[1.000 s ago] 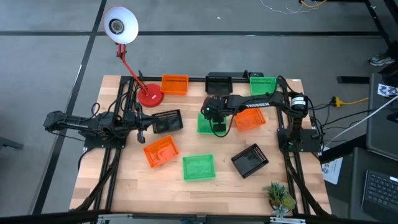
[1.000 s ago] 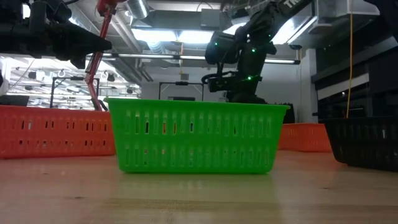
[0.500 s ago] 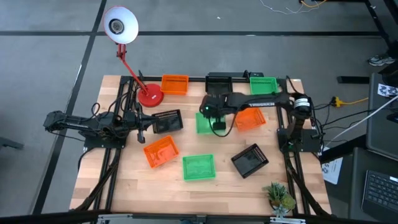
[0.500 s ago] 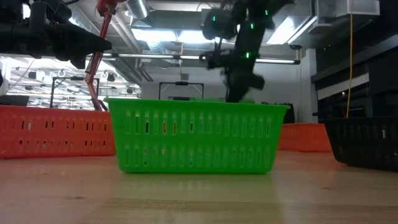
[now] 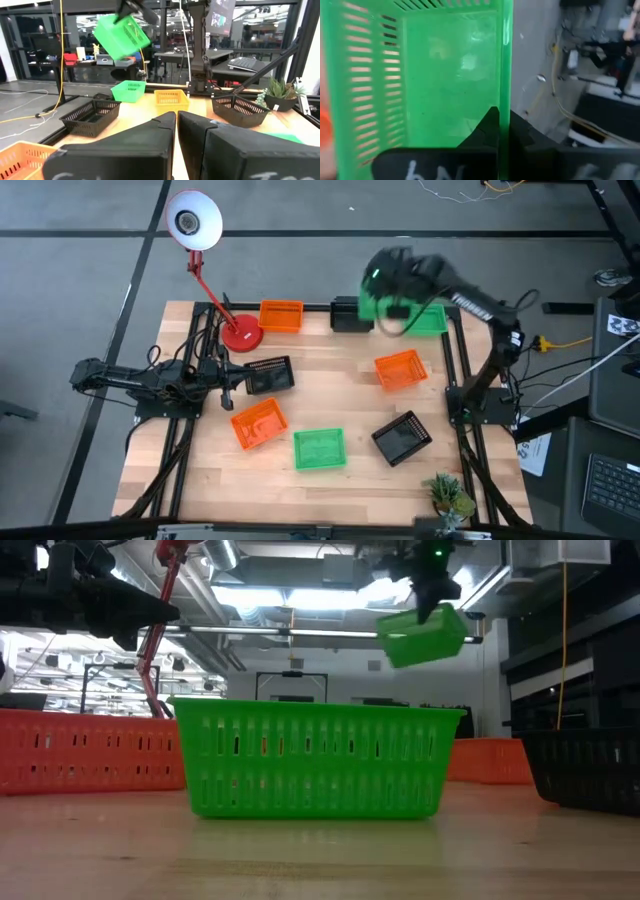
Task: Stack baskets by color
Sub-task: Stack the middle green bin on top of the top green bin
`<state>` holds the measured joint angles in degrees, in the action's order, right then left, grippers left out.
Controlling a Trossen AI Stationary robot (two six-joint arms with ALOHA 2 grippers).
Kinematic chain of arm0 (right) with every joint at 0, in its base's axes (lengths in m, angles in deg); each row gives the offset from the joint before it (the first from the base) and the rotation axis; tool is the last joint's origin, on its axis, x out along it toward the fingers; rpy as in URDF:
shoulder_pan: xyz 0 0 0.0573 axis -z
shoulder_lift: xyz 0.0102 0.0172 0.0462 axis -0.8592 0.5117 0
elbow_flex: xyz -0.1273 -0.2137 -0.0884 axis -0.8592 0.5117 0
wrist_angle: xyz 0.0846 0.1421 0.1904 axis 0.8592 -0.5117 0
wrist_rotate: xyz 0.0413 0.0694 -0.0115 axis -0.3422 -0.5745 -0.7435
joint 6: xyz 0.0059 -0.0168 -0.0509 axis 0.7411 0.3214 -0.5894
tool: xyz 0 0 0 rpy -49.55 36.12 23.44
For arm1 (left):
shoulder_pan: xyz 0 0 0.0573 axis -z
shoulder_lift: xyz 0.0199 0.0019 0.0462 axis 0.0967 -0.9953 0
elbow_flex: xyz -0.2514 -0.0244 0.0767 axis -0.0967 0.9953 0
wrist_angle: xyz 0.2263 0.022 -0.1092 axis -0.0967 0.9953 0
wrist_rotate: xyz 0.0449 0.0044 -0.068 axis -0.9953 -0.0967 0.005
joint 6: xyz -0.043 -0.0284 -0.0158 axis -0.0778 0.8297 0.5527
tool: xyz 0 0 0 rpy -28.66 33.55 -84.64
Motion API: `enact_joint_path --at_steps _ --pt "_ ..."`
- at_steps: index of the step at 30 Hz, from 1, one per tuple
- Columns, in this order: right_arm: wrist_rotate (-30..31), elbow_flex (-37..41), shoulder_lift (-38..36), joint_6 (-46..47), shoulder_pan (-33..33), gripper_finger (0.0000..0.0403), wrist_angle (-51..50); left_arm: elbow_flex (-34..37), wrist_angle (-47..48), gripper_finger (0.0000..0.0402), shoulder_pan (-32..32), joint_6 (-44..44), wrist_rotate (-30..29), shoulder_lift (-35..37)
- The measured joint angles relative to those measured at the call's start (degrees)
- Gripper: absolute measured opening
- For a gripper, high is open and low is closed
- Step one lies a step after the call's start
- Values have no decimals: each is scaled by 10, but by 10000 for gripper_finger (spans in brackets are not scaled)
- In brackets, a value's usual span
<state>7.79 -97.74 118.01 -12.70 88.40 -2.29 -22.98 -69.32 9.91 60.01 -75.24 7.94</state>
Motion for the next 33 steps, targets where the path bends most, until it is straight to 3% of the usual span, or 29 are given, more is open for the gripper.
enact_joint_path --at_steps 5,9,22,33 --pt "-83 -25 0 -99 122 1 -64 0 0 11 0 0 0 0" --pt "-122 4 -1 -122 204 0 -77 0 0 11 0 0 0 0" --pt "-126 182 42 -234 258 0 17 0 24 11 0 0 -3 -3" --pt "-177 208 42 -211 323 0 27 0 25 11 0 0 -5 -3"
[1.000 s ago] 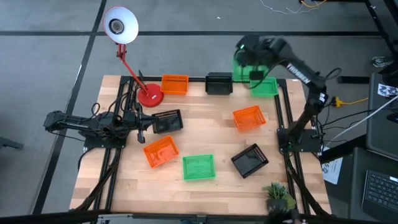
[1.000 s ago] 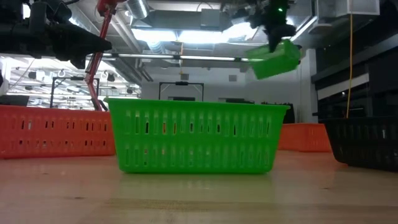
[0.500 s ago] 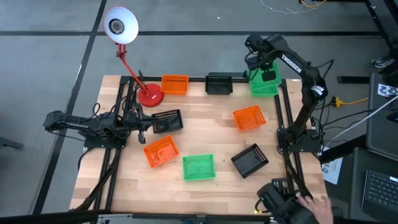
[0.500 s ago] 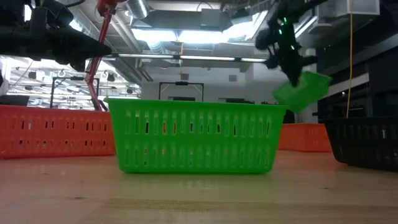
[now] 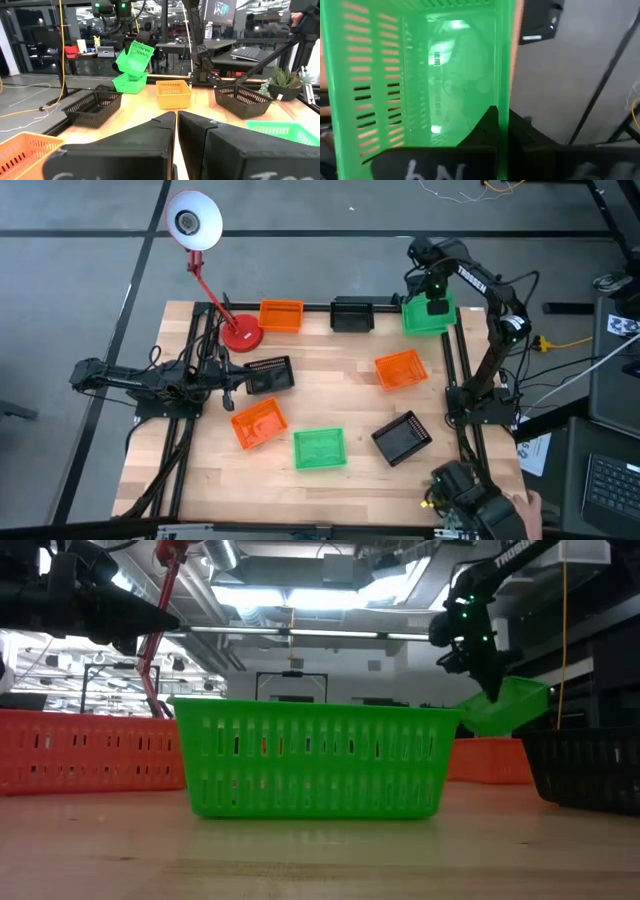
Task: Stack baskets by color
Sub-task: Stack the middle green bin on top of the top green bin
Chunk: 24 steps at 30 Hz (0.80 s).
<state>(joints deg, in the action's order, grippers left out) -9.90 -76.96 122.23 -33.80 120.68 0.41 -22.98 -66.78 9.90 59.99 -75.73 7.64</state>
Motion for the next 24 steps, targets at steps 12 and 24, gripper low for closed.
enact_joint_path --at_steps 12,24 --pt "-4 58 0 -49 3 0 100 0 0 11 0 0 -3 0" --pt "2 62 0 -44 2 14 130 0 5 11 0 0 -11 0"
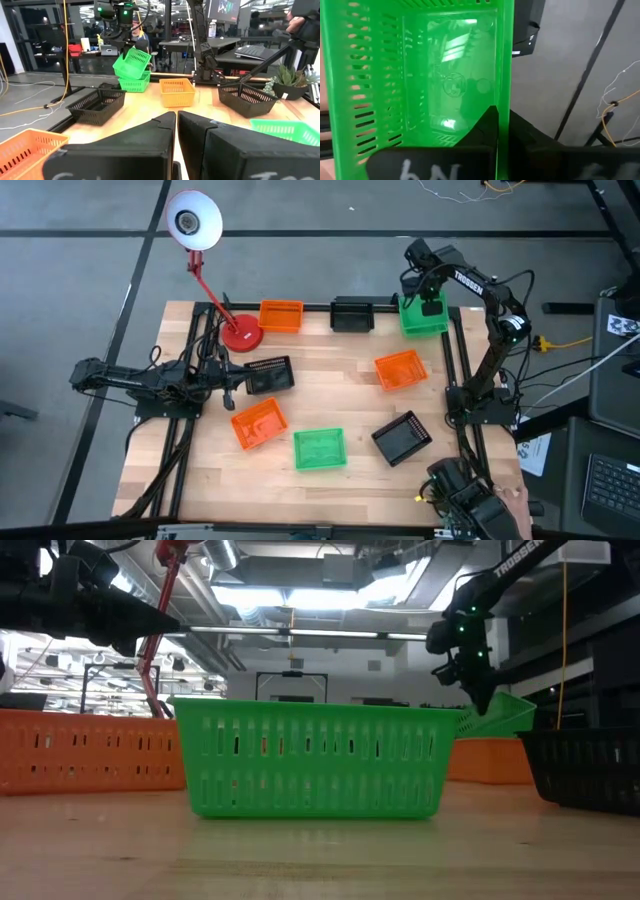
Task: Stack baskets by color
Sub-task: Stack the middle green bin on top of the top green bin
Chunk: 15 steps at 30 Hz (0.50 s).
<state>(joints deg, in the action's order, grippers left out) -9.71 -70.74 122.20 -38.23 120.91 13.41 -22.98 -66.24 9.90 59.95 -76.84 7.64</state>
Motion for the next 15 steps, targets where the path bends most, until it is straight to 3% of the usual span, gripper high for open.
enact_joint_path --at_steps 15 --pt "0 -5 0 -14 -4 16 -8 0 0 11 0 0 -1 0"
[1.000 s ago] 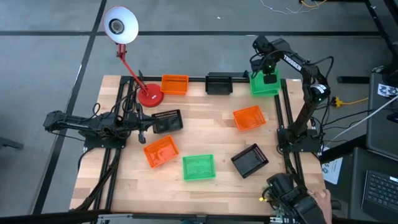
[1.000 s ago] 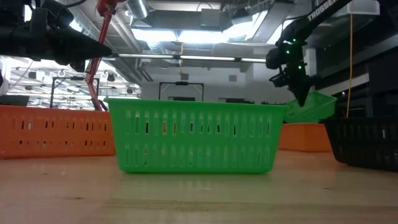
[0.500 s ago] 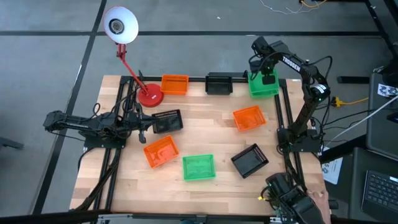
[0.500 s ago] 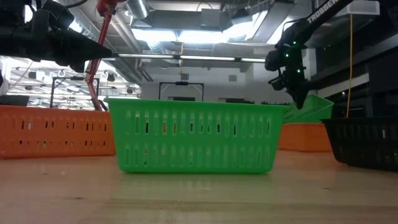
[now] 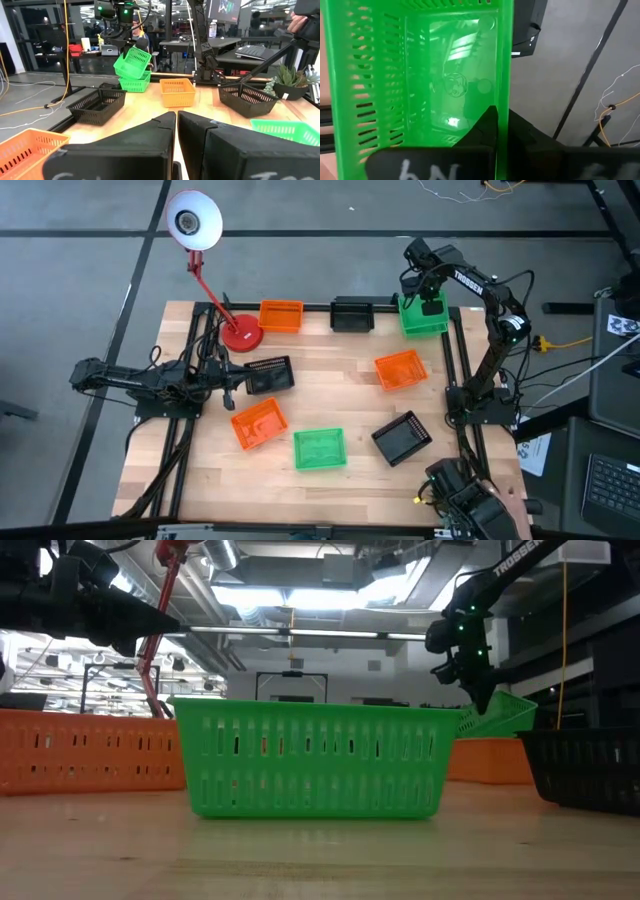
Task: Stack baskets by color
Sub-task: Stack the middle green bin on top of the top green bin
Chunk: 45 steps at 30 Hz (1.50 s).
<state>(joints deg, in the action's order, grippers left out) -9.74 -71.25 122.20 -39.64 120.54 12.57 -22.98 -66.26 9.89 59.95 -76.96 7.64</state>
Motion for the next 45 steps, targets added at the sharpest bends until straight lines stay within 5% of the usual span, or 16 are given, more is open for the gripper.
enact_joint_path --at_steps 9,20,29,39,45 --pt "0 0 0 34 0 26 7 0 6 11 0 0 0 0" --pt "-1 0 0 46 0 116 6 0 8 11 0 0 0 0" --pt "3 0 -1 69 -11 115 9 0 8 11 0 0 0 0" --pt "156 0 -1 80 -57 99 75 0 8 11 0 0 0 0" --pt "191 0 -2 190 -102 88 55 0 8 11 0 0 0 0"
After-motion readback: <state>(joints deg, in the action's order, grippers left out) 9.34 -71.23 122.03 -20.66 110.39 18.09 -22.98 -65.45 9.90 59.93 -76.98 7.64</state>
